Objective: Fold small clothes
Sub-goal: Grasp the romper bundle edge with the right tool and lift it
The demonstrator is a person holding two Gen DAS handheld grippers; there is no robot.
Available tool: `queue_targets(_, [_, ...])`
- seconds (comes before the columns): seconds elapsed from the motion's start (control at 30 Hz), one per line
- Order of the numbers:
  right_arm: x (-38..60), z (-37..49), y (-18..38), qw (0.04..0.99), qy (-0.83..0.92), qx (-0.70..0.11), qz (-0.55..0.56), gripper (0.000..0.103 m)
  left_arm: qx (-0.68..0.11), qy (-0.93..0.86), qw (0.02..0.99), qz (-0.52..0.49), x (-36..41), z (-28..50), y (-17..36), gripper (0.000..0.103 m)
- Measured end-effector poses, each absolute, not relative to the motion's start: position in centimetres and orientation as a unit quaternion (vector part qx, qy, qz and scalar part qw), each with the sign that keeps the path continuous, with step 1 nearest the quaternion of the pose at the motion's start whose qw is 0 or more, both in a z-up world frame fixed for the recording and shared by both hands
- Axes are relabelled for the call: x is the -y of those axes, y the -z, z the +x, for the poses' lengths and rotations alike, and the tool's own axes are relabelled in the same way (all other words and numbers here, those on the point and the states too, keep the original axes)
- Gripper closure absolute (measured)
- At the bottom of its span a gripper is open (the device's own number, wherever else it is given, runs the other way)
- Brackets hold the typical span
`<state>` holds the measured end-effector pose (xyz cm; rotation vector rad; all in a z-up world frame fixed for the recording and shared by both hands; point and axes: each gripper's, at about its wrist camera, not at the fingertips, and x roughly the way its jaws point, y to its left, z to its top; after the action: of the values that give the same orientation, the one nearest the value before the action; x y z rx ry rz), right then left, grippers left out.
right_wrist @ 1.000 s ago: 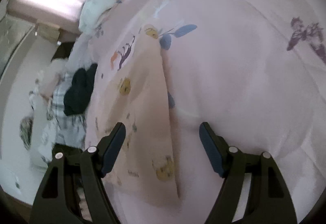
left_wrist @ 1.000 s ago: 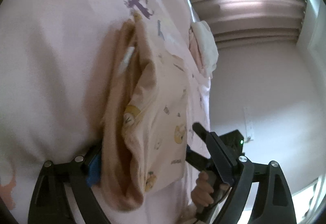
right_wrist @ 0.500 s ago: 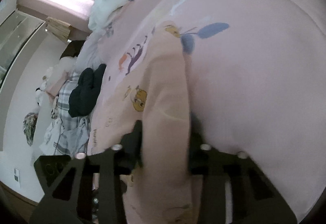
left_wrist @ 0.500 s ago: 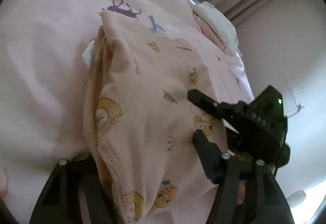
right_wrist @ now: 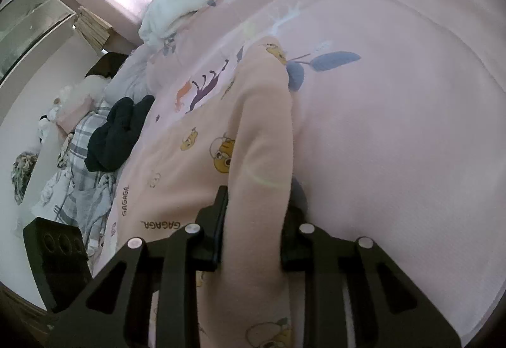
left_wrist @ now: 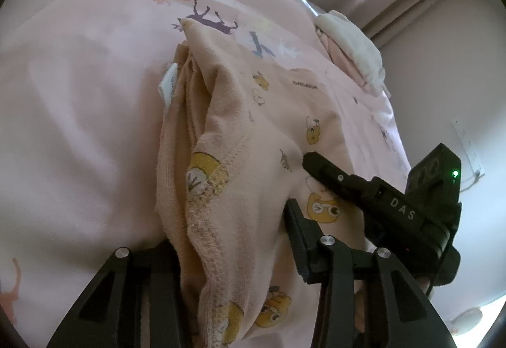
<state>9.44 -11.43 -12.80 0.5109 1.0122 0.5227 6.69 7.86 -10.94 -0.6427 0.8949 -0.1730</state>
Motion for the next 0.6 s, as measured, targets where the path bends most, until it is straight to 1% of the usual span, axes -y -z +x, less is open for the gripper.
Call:
queue_targets(0.23, [11.6,9.1,12.7,0.813,-0.246,-0.466,0.246,0.079,-0.42,0.076,0.852,-0.304,-7.4,6.7,10.7,0.063])
queue_targets(0.4, [11.6,9.0,12.1,0.804,-0.247,-0.471,0.266,0.08,-0.426,0.074,0.84,-0.328,-8.3,6.5,10.1,0.073])
queue_targets(0.47, [11.7,8.7,11.5,0.802,-0.248,-0.471,0.272,0.082,-0.418,0.068,0.849,-0.316,-8.2,6.0,9.4,0.077])
queue_targets(0.6, [11.4,7.6,9.1,0.808,-0.278,-0.447,0.263,0.082,-0.401,0.062,0.874,-0.268,-7.0,4.4,7.1,0.08])
